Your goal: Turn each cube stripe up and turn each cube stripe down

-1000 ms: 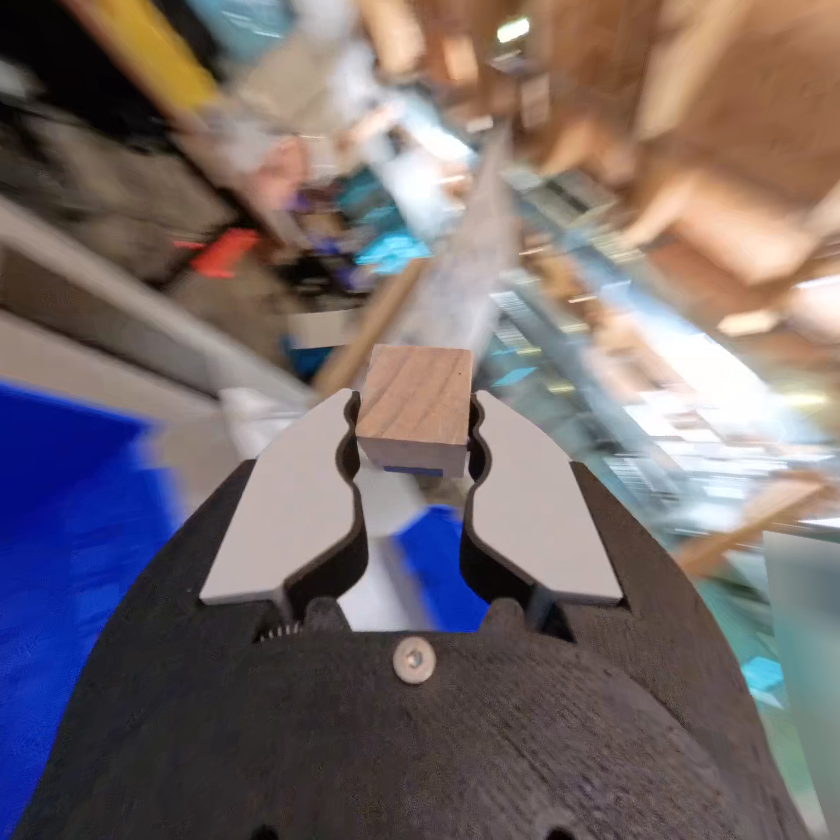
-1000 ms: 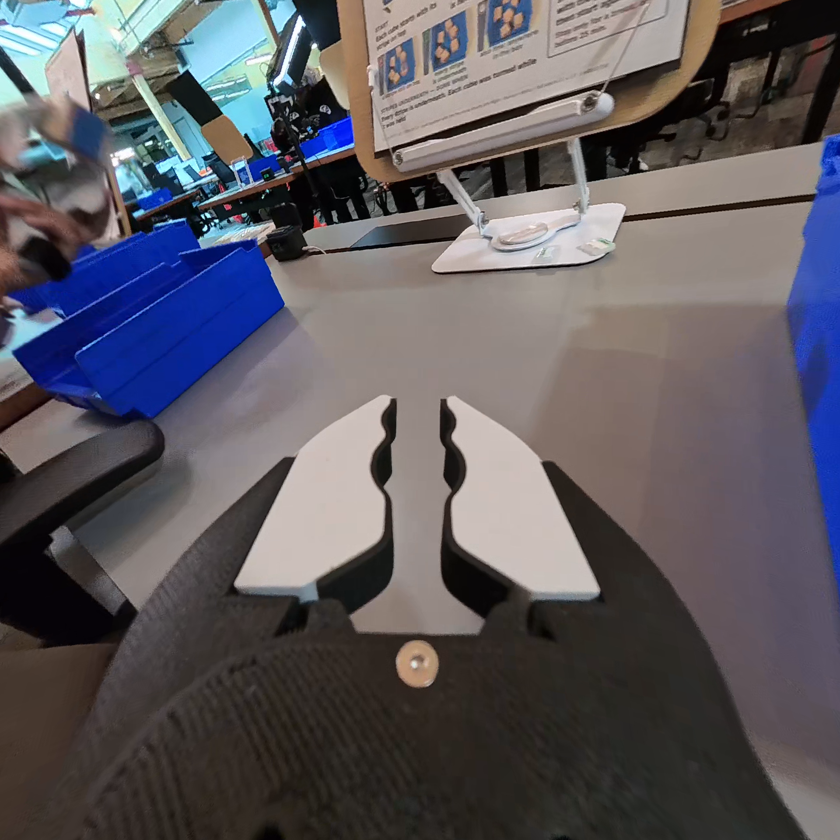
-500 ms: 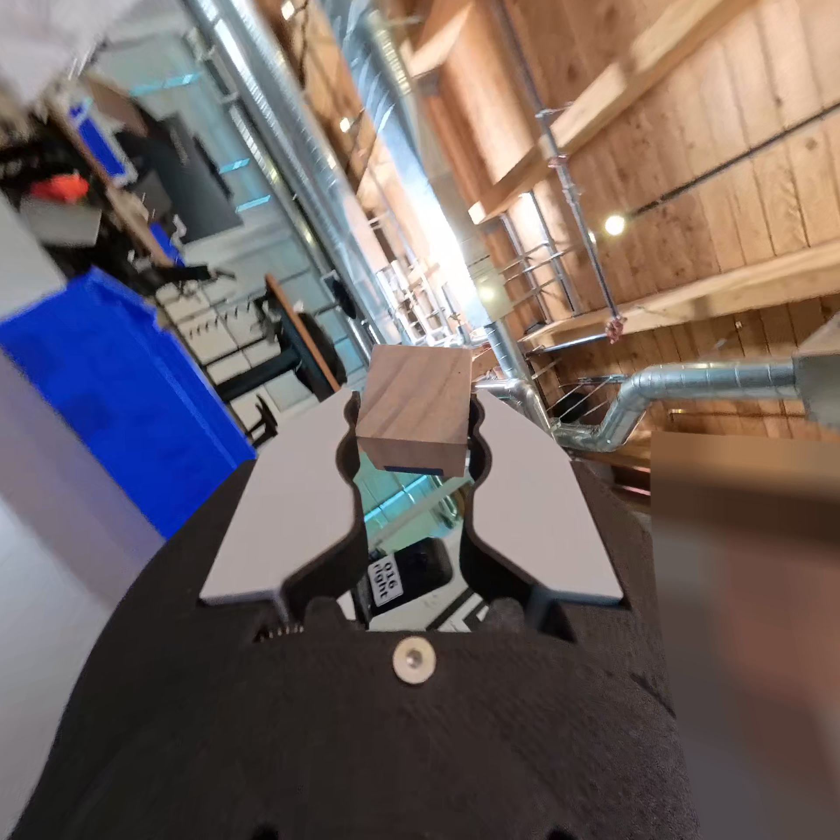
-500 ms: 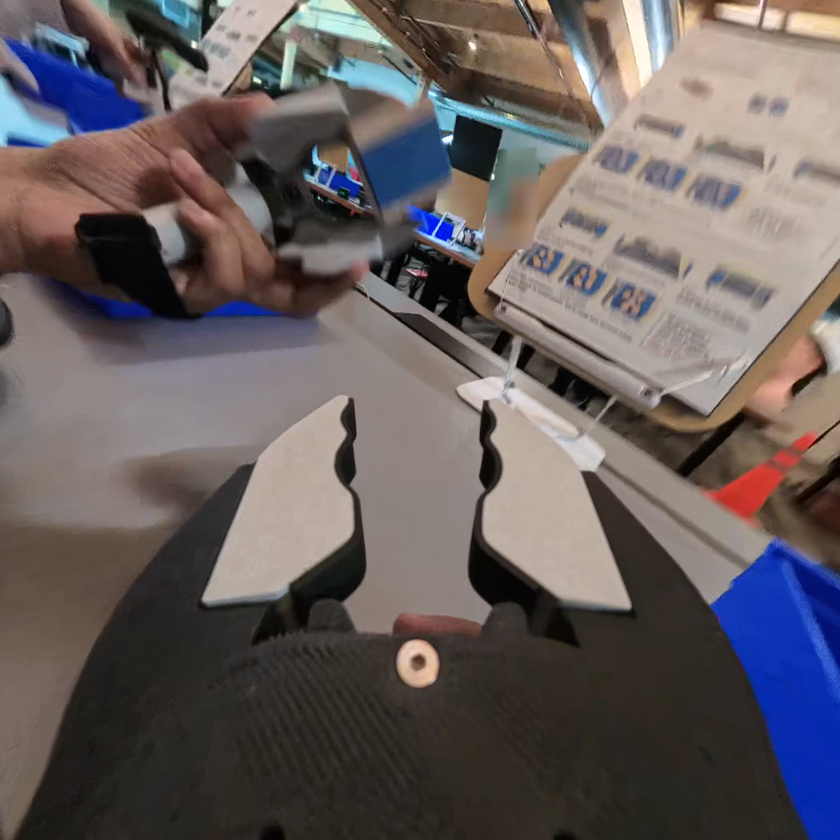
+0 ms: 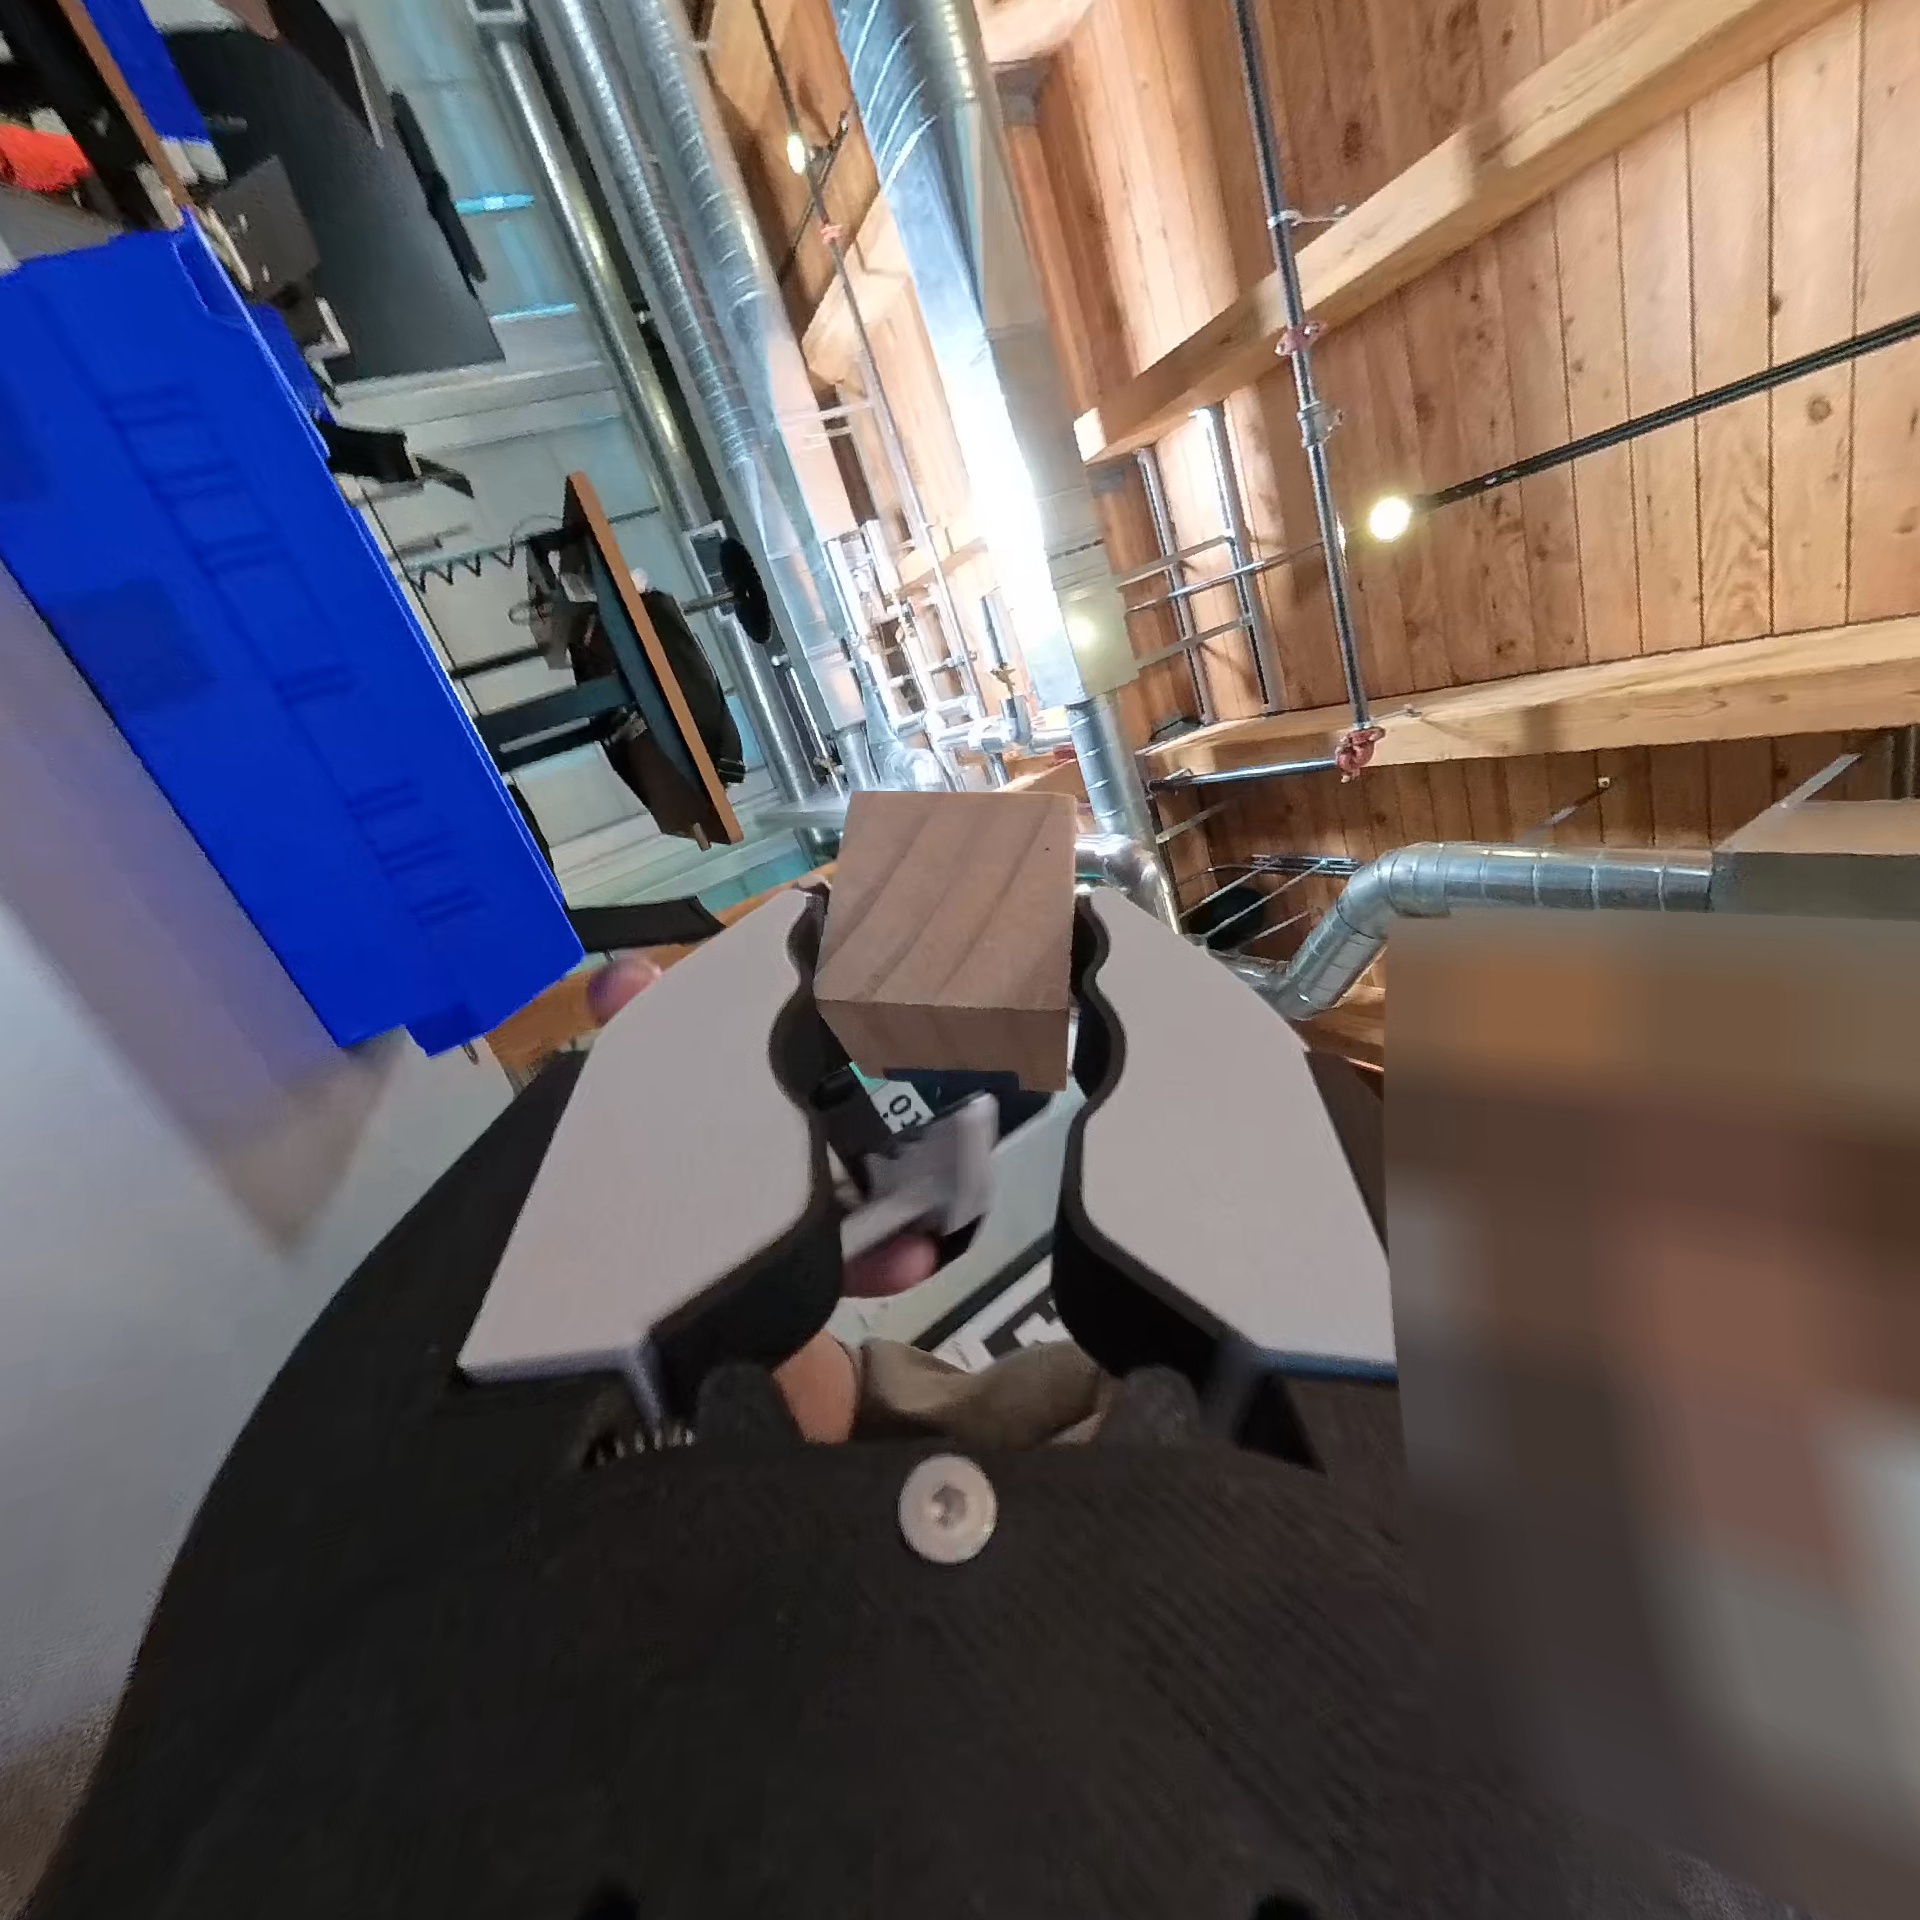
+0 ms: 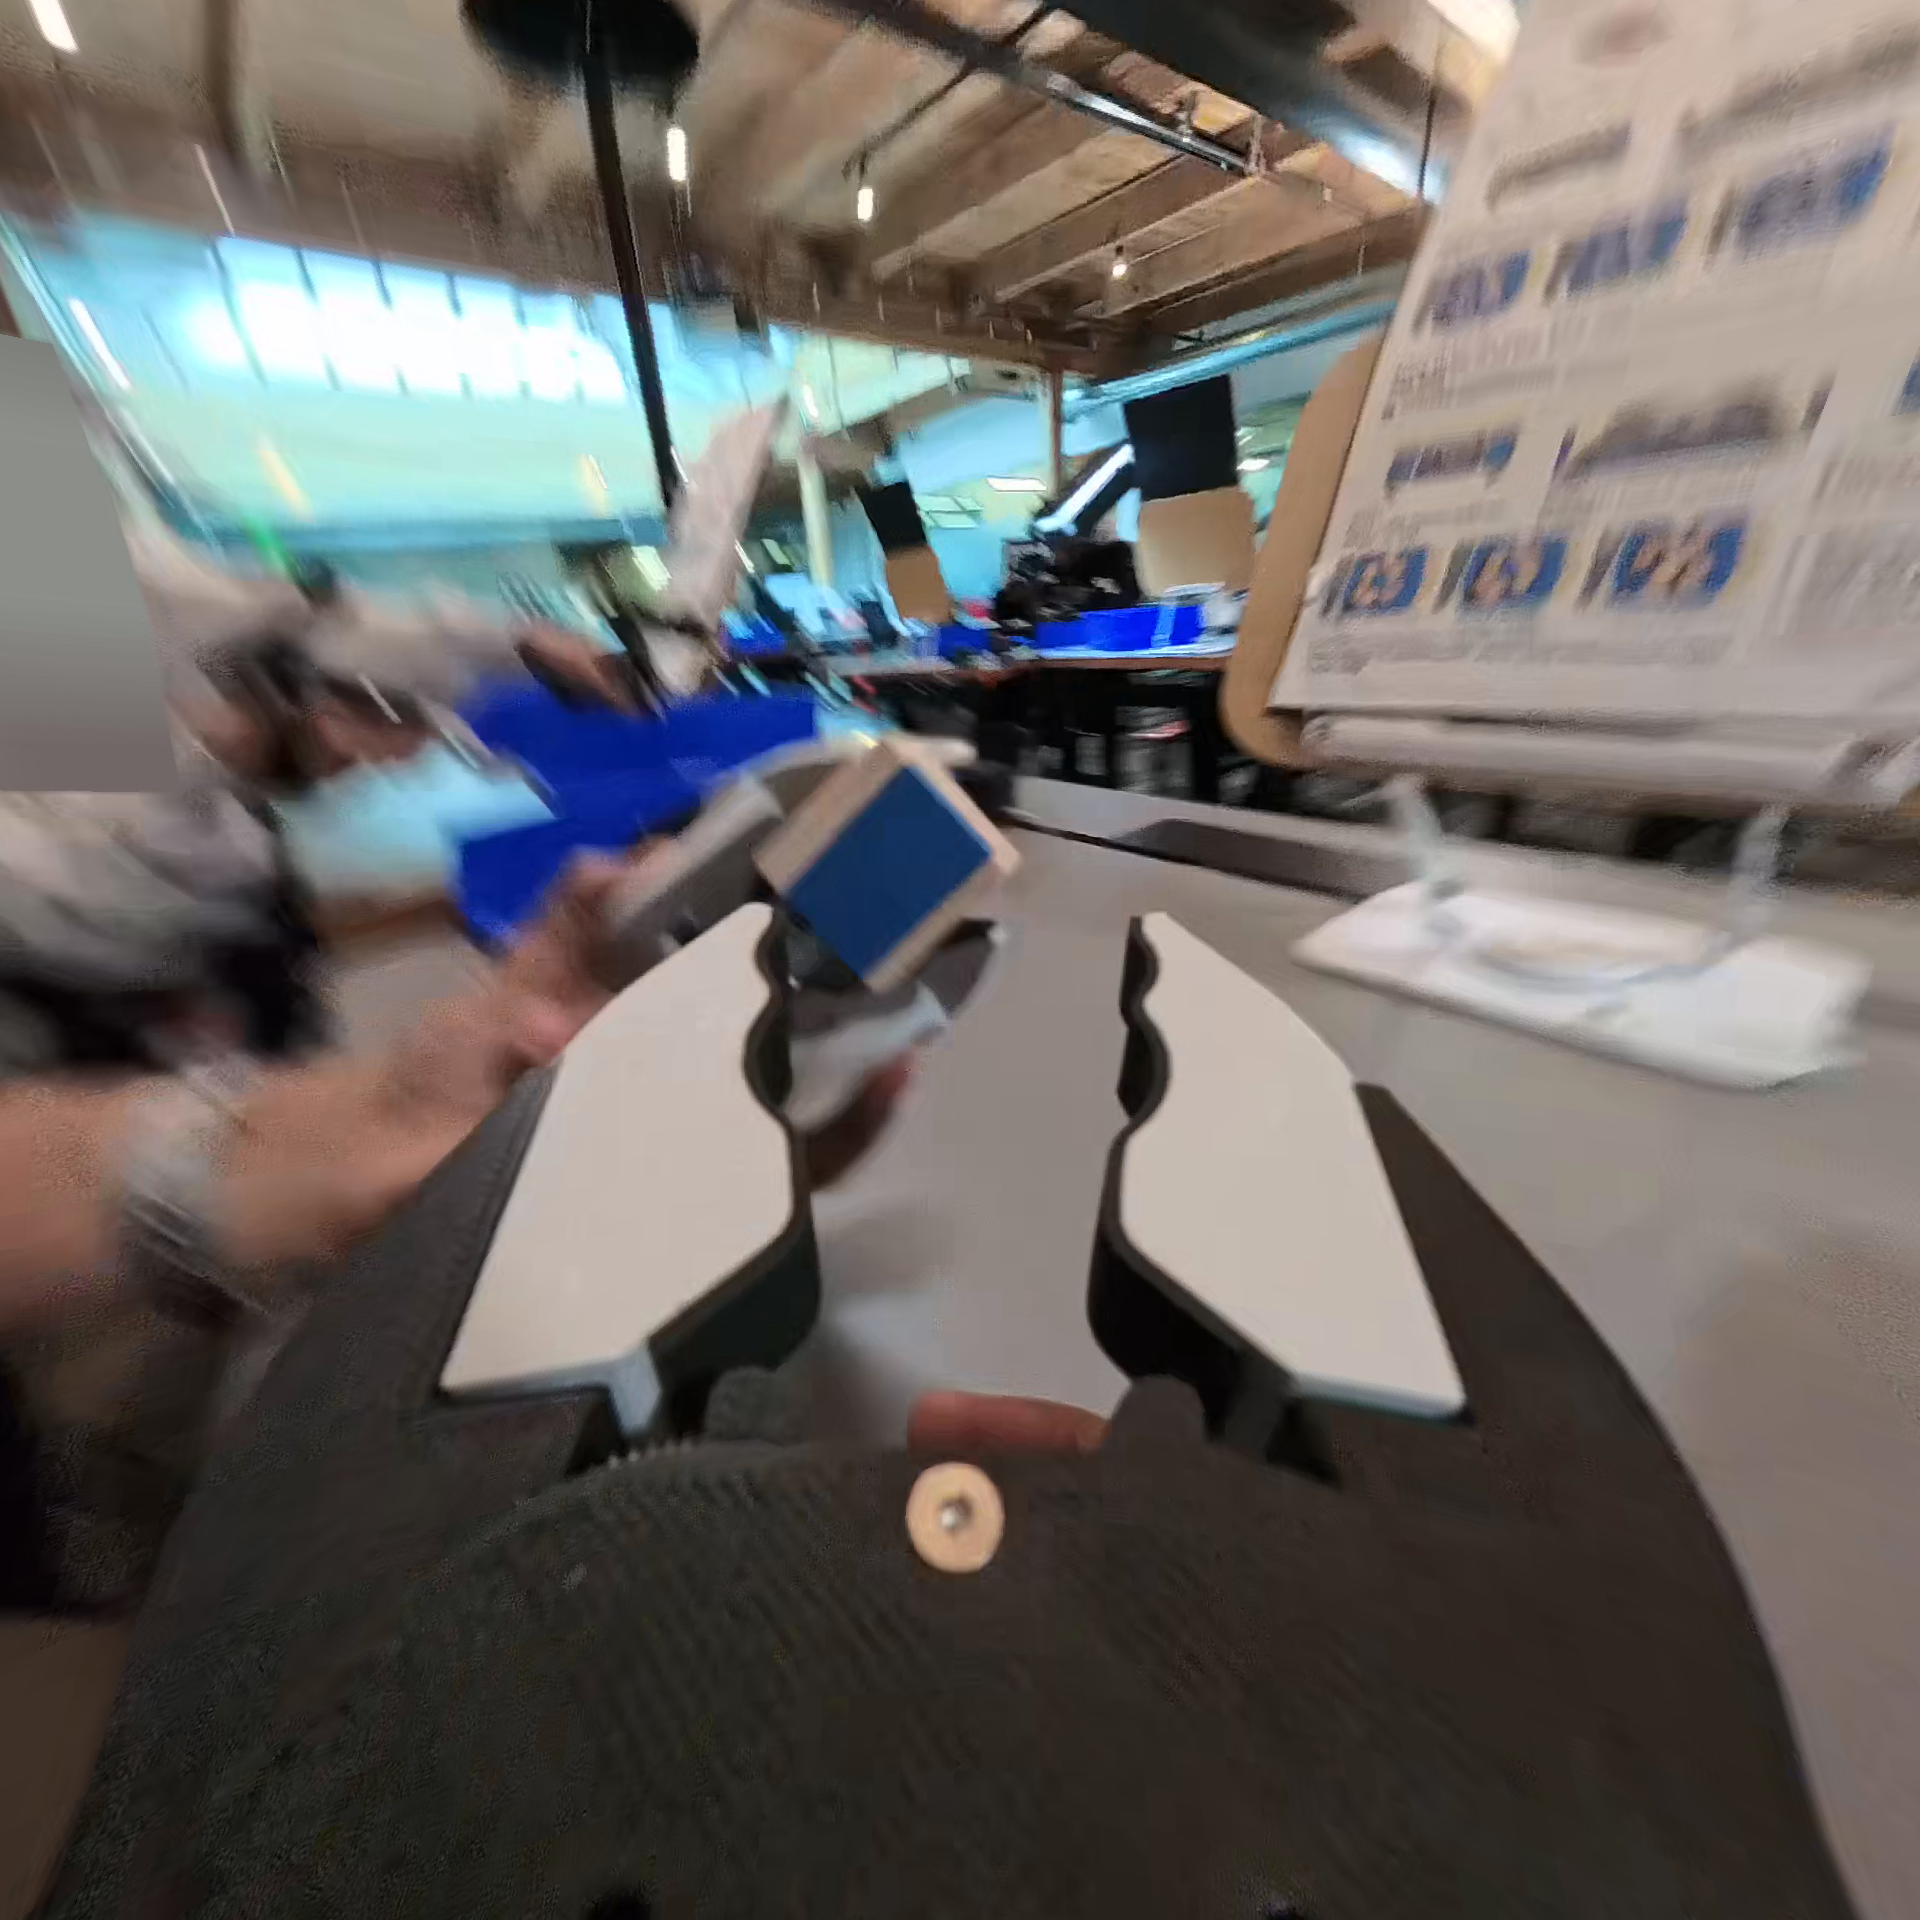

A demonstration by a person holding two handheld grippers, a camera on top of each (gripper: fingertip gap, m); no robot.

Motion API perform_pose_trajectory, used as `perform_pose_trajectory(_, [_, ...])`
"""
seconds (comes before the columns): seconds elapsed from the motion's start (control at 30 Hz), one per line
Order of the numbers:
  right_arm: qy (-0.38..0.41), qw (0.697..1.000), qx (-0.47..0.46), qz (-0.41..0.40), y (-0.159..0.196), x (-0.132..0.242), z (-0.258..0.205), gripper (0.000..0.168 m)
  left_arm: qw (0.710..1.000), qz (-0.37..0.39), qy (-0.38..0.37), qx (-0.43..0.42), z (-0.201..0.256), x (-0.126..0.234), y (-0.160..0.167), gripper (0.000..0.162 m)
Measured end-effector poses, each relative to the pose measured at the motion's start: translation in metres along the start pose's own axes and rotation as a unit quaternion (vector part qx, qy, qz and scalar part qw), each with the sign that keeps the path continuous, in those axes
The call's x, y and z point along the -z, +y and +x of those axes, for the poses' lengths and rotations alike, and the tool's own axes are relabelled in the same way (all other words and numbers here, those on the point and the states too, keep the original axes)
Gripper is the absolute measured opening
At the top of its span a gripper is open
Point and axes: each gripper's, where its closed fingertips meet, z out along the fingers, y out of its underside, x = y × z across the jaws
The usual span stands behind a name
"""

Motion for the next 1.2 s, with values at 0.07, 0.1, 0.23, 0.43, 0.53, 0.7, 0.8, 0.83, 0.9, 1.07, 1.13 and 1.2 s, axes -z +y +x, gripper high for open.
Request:
perform_pose_trajectory(0.07, [-0.032, 0.987, -0.152, 0.030, -0.013, 0.001, -0.004, 0.066, 0.999, 0.030, -0.008, -0.044, -0.001, 0.003, -0.006, 0.045])
perform_pose_trajectory(0.1, [-0.032, 0.981, -0.188, 0.035, -0.014, 0.001, -0.005, 0.063, 0.997, 0.041, -0.011, -0.063, 0.000, 0.004, -0.008, 0.045])
perform_pose_trajectory(0.23, [-0.020, 0.968, -0.247, 0.033, -0.006, -0.003, -0.009, 0.061, 0.992, 0.037, 0.007, -0.118, 0.011, 0.001, -0.004, 0.046])
perform_pose_trajectory(0.43, [-0.043, 0.929, -0.367, 0.036, 0.004, -0.007, -0.025, 0.060, 0.981, 0.015, -0.001, -0.192, 0.014, -0.011, 0.015, 0.046])
perform_pose_trajectory(0.53, [-0.042, 0.937, -0.344, 0.048, 0.001, -0.004, -0.023, 0.040, 0.980, 0.018, -0.014, -0.199, 0.010, -0.012, 0.017, 0.046])
perform_pose_trajectory(0.7, [-0.057, 0.942, -0.328, 0.048, -0.006, -0.002, -0.015, 0.039, 0.982, 0.008, -0.010, -0.188, 0.009, -0.014, 0.020, 0.046])
perform_pose_trajectory(0.8, [-0.054, 0.949, -0.308, 0.047, -0.009, 0.000, -0.007, 0.039, 0.985, -0.001, -0.022, -0.174, 0.004, -0.015, 0.022, 0.049])
perform_pose_trajectory(0.83, [-0.051, 0.953, -0.296, 0.047, -0.011, 0.001, -0.005, 0.039, 0.985, -0.004, -0.022, -0.171, 0.003, -0.016, 0.022, 0.051])
perform_pose_trajectory(0.9, [-0.045, 0.962, -0.265, 0.045, -0.015, 0.002, -0.003, 0.039, 0.985, -0.010, -0.019, -0.169, 0.003, -0.017, 0.024, 0.054])
perform_pose_trajectory(1.07, [-0.017, 0.982, -0.181, 0.055, -0.037, 0.012, 0.014, 0.039, 0.984, -0.013, -0.020, -0.175, 0.005, -0.015, 0.022, 0.054])
perform_pose_trajectory(1.13, [0.001, 0.984, -0.166, 0.067, -0.047, 0.018, 0.028, 0.039, 0.985, -0.012, -0.021, -0.171, 0.004, -0.014, 0.020, 0.054])
perform_pose_trajectory(1.2, [0.028, 0.985, -0.149, 0.085, -0.063, 0.029, 0.050, 0.039, 0.986, -0.012, -0.025, -0.163, 0.002, -0.013, 0.019, 0.054])
